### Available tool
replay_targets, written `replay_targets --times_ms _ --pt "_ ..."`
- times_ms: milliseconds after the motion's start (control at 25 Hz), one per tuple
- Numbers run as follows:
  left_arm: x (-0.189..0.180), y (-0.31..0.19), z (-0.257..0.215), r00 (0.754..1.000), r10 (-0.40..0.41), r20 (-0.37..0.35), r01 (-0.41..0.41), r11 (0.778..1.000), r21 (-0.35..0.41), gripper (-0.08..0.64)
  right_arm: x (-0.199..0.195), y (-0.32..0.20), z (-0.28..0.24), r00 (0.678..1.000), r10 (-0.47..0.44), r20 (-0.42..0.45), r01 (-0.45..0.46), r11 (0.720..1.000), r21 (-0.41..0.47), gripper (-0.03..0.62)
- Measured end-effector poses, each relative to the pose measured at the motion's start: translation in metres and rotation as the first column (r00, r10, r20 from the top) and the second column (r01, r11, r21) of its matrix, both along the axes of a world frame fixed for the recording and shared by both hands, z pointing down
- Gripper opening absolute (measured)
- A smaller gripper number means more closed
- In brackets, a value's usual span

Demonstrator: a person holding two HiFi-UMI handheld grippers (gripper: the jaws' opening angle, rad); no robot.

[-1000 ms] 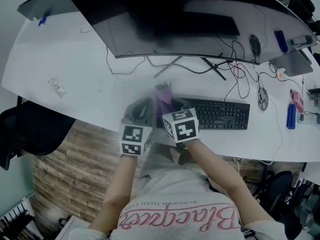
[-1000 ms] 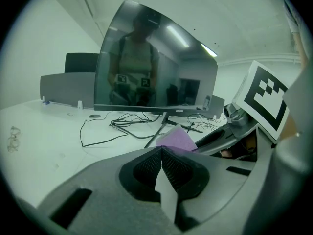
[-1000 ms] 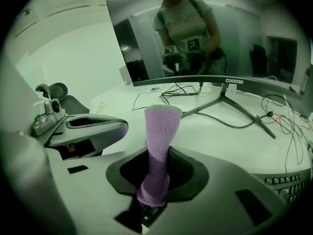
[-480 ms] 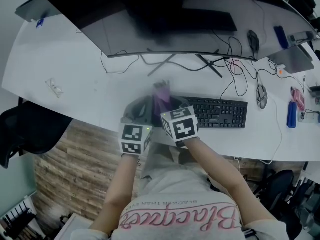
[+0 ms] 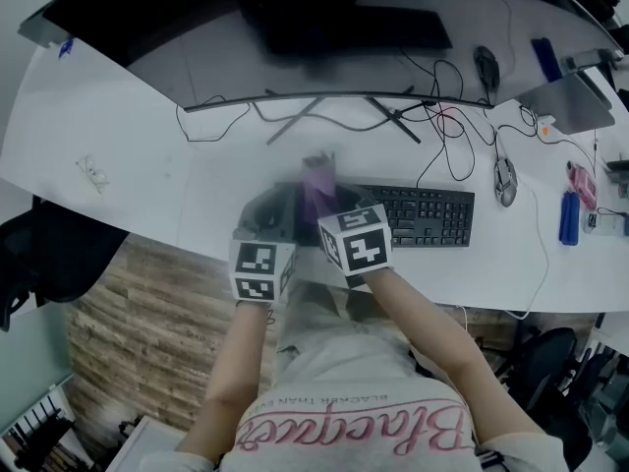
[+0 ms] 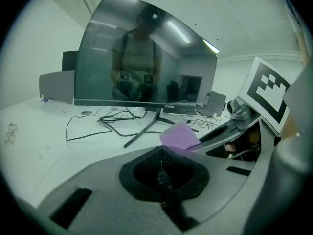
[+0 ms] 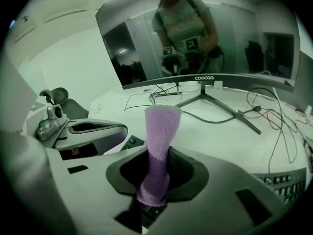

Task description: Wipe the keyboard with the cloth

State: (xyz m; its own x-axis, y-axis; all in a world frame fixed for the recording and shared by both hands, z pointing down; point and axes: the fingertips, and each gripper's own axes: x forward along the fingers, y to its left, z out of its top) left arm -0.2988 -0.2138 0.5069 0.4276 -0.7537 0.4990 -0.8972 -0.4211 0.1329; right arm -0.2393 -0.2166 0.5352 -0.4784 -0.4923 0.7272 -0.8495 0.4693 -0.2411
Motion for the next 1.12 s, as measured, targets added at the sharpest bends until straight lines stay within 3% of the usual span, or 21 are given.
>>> replay_targets --times_ms 1120 --pt "0.114 0.007 0.001 0.998 0.054 0.022 -0.054 0.999 -0.008 0.005 0.127 0.004 0.0 0.998 0.051 -0.033 -0.05 0.999 0.02 0.083"
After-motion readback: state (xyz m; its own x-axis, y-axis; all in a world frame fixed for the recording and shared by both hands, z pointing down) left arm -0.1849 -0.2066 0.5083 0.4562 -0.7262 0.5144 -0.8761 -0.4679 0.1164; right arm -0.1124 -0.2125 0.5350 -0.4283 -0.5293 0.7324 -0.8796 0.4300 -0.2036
